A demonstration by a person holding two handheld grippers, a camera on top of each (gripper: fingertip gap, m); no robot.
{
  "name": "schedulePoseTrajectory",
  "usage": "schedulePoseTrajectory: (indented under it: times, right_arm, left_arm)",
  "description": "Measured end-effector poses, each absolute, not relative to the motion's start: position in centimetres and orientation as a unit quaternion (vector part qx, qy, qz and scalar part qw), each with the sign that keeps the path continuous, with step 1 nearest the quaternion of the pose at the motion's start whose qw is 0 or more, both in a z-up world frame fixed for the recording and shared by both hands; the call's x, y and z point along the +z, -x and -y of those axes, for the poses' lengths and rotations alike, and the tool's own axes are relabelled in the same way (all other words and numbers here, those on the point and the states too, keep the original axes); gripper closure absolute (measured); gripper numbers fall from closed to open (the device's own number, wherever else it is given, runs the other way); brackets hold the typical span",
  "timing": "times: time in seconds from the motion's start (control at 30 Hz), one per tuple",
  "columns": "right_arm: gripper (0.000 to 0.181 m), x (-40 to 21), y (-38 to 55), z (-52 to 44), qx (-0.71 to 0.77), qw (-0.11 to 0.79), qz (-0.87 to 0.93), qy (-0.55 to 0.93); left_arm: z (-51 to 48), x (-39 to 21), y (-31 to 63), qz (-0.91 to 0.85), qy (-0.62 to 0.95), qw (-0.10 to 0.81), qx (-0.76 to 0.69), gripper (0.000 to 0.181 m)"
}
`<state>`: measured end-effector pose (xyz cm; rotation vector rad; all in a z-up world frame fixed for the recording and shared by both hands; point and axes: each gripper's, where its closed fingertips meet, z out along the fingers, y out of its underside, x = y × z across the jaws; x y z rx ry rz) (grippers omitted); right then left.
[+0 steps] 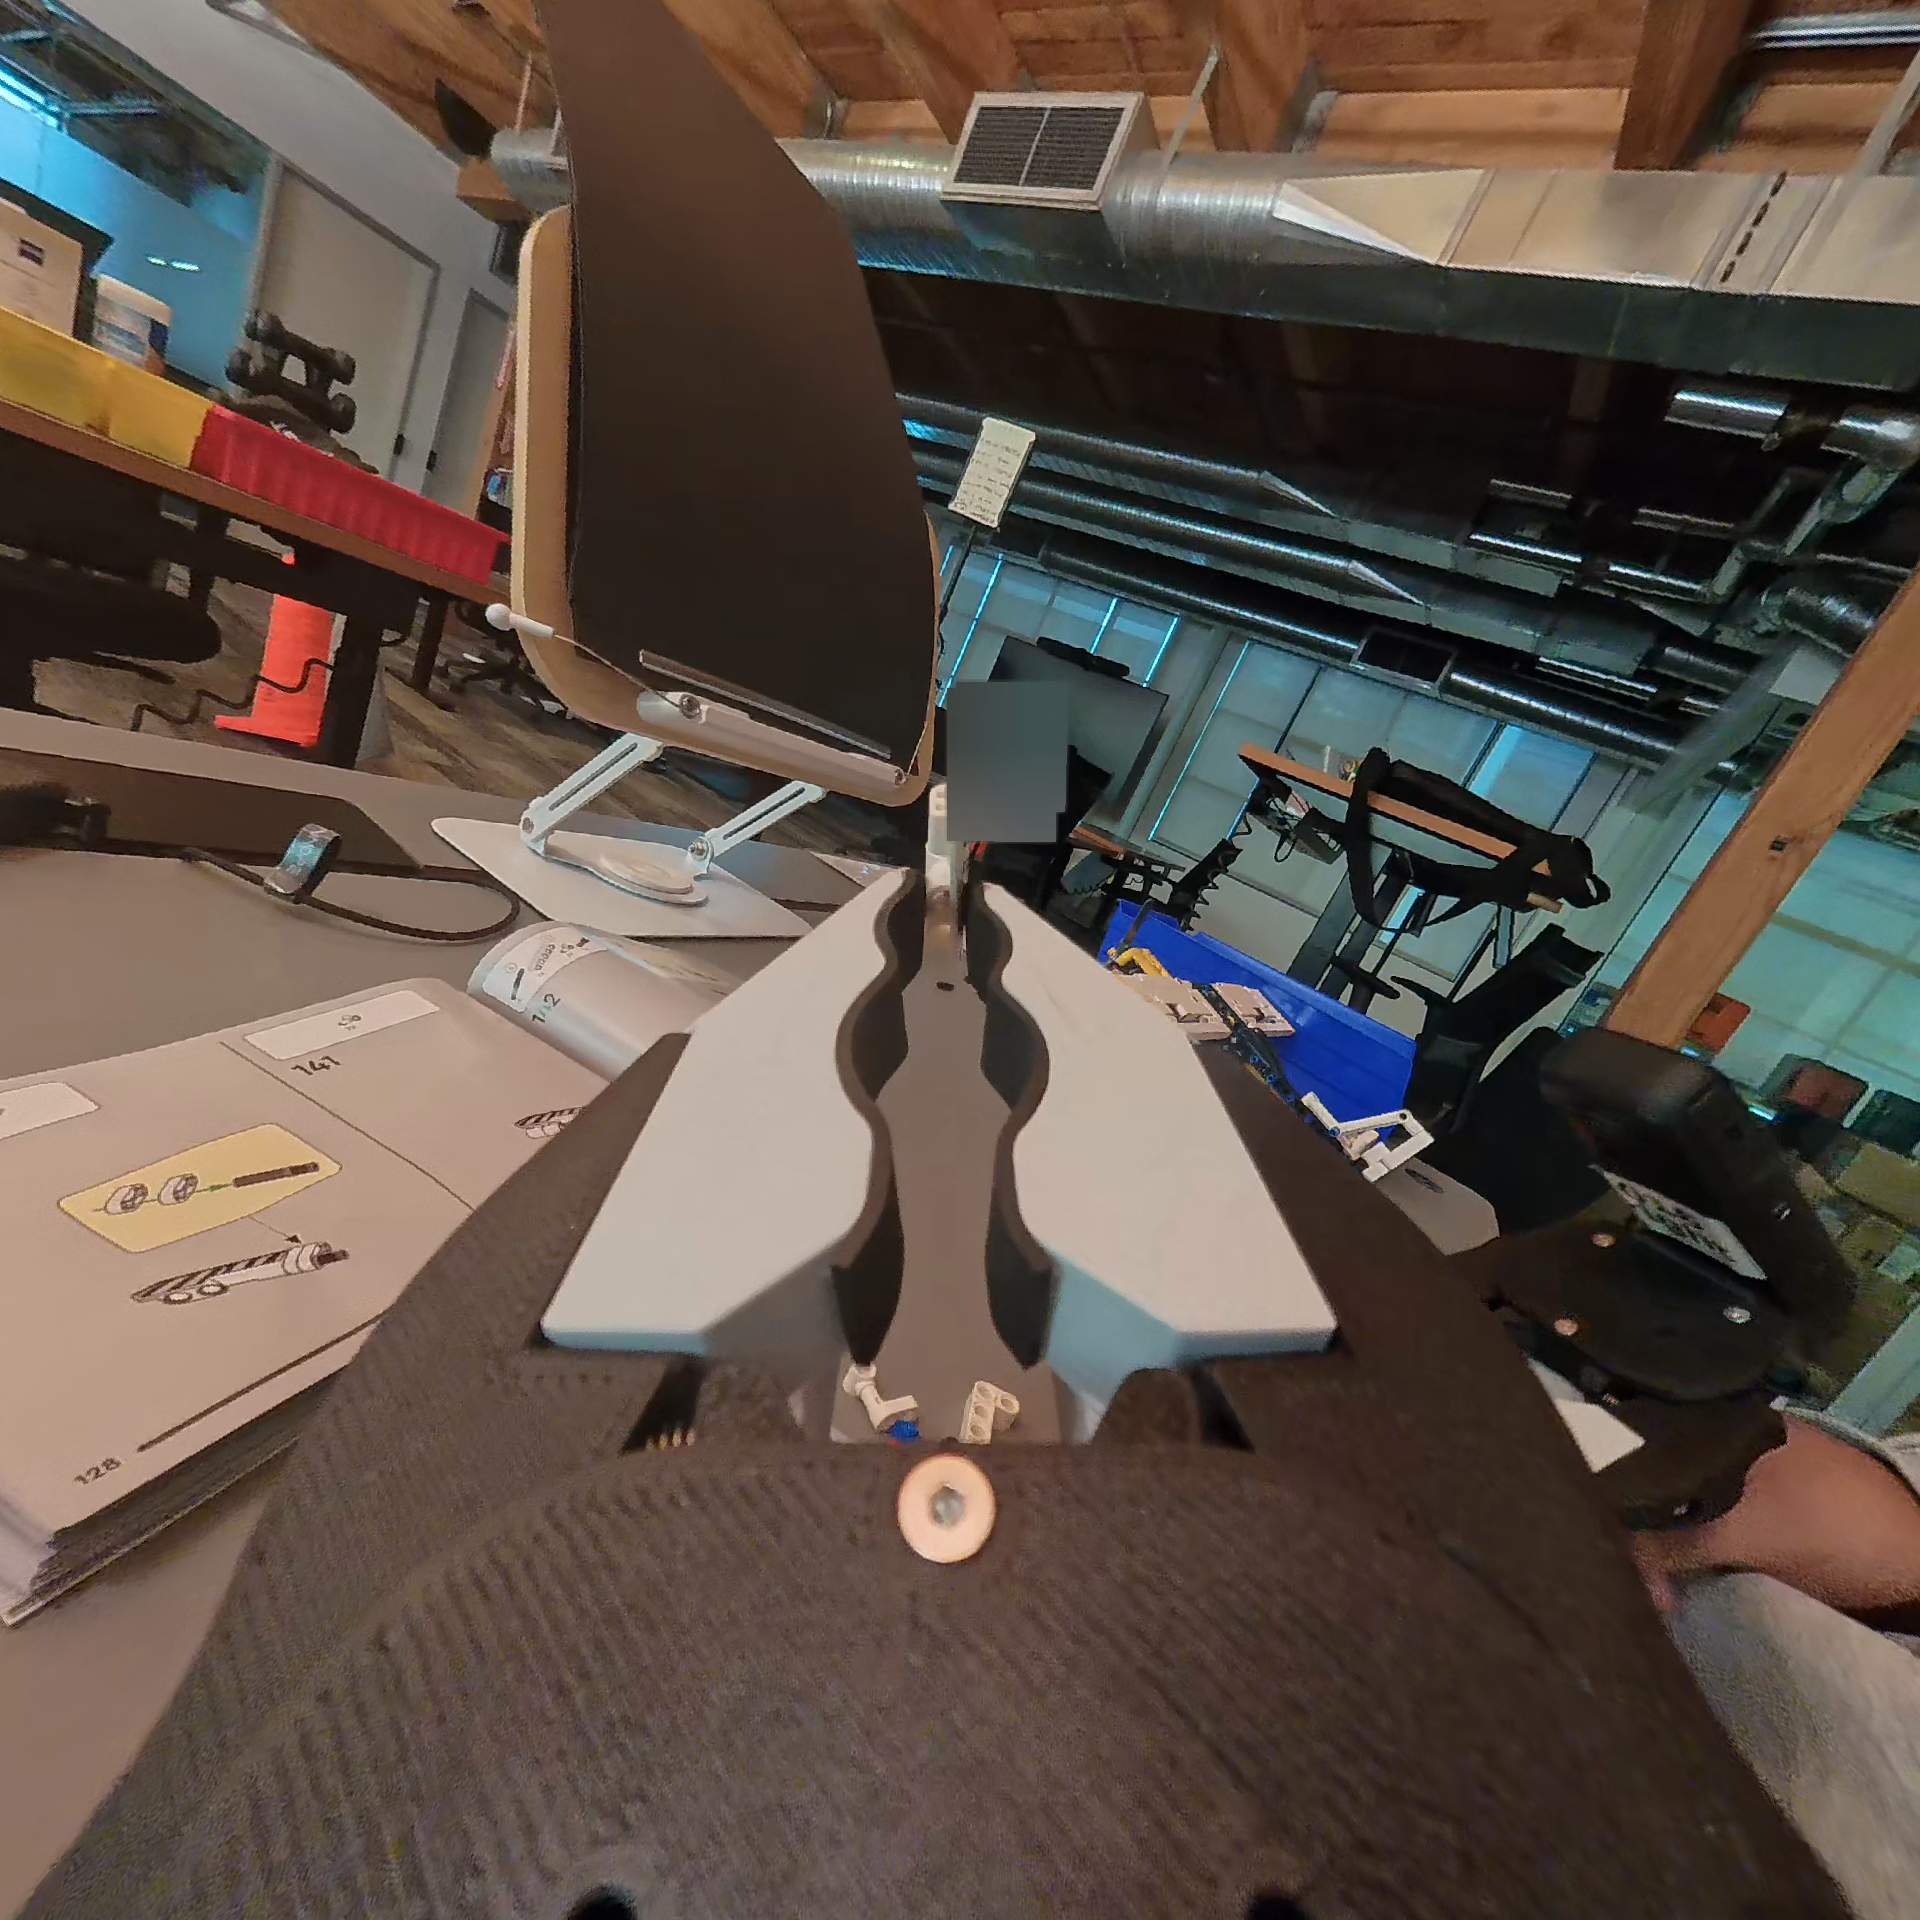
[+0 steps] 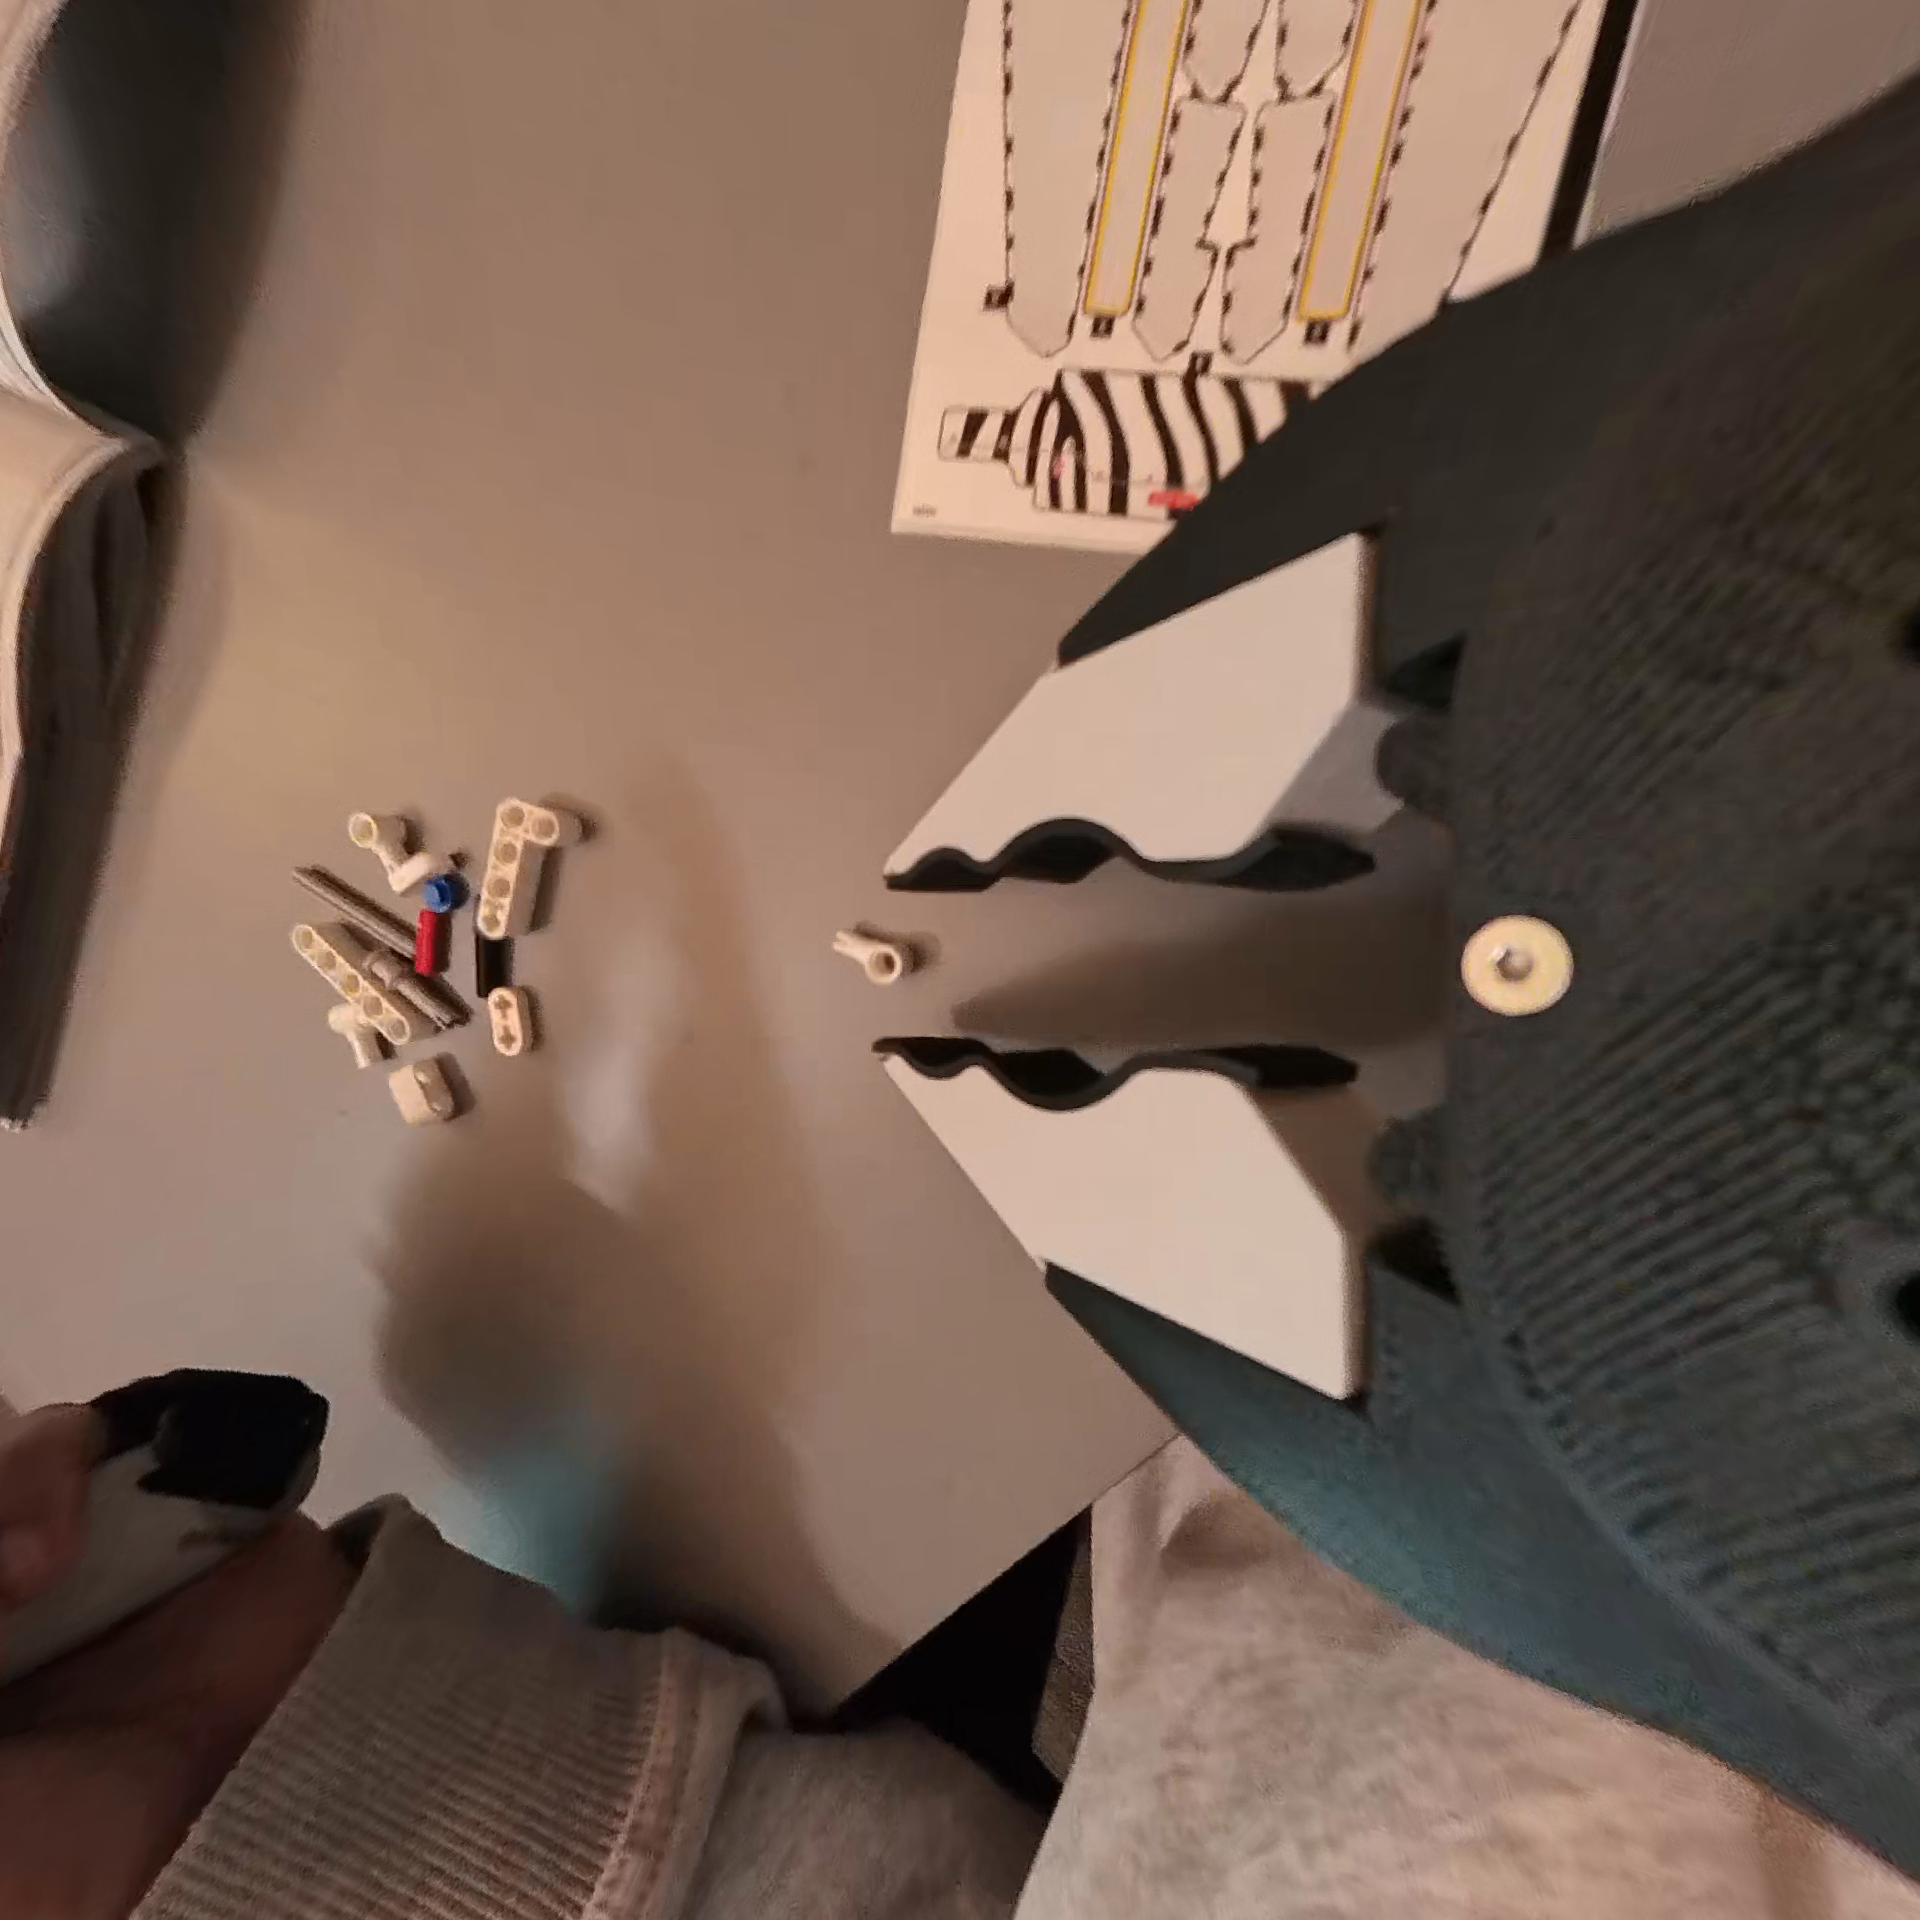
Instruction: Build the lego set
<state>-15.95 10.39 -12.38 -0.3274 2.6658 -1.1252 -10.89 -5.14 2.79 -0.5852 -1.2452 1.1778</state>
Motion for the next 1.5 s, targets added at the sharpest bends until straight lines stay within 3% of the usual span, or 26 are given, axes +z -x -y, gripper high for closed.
schedulePoseTrajectory:
  times: [0.2, 0.33, 0.43, 0.5, 0.6, 0.73, 0.93, 1.1, 1.5]
  right_arm:
    - [0.168, -13.1, 15.9, -9.6, -0.381, 0.096, -0.912, 0.115]
    - [0.175, -12.7, 15.9, -9.2, -0.394, 0.097, -0.906, 0.124]
    - [0.175, -8.5, 16.2, -7.9, -0.472, 0.077, -0.866, 0.145]
    - [0.175, -4.8, 16.6, -7.1, -0.522, 0.042, -0.834, 0.175]
    - [0.175, 0.2, 15.8, -6.7, -0.561, 0.01, -0.792, 0.241]
    - [0.175, 3.5, 13.7, -7.1, -0.541, 0.034, -0.779, 0.315]
    - [0.175, 3.4, 14.2, -7.8, -0.44, 0.067, -0.815, 0.371]
    - [0.175, 4.0, 13.7, -8.6, -0.359, 0.198, -0.838, 0.36]
    - [0.175, 3.0, 13.7, -8.1, -0.336, 0.232, -0.844, 0.348]
  left_arm:
    - [4.7, 3.0, 11.0, 0.529, 0.248, 0.651, 0.484, 0.175]
    - [4.0, 3.8, 10.7, 0.489, 0.216, 0.745, 0.399, 0.176]
    - [2.7, 5.4, 9.9, 0.399, 0.172, 0.862, 0.26, 0.176]
    - [1.5, 5.7, 10.2, 0.371, 0.18, 0.889, 0.199, 0.176]
    - [-1.7, 5.6, 11.6, 0.376, 0.264, 0.869, 0.185, 0.176]
    - [-4.5, 5.4, 12.7, 0.377, 0.327, 0.849, 0.174, 0.176]
    - [-6.7, 5.3, 13.1, 0.359, 0.368, 0.845, 0.146, 0.176]
    - [-7.5, 5.0, 13.5, 0.361, 0.386, 0.836, 0.146, 0.176]
    - [-8.2, 4.3, 14.2, 0.374, 0.403, 0.824, 0.139, 0.176]
